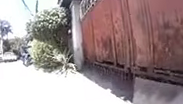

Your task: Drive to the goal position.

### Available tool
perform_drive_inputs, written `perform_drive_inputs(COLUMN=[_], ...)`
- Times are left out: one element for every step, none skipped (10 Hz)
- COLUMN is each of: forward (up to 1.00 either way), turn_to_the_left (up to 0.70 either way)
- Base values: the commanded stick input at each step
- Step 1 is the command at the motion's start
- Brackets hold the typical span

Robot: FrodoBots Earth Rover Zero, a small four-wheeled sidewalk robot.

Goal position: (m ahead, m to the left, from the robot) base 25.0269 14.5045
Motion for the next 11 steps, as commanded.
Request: perform_drive_inputs(forward=[0.0, 0.0, 0.0, 0.0, 0.0, 0.0, 0.0, 0.0, 0.0, 0.0, 0.0], turn_to_the_left=[0.7, 0.7, 0.7, 0.7, 0.7, 0.7, 0.7, 0.7, 0.7, 0.7, 0.7])
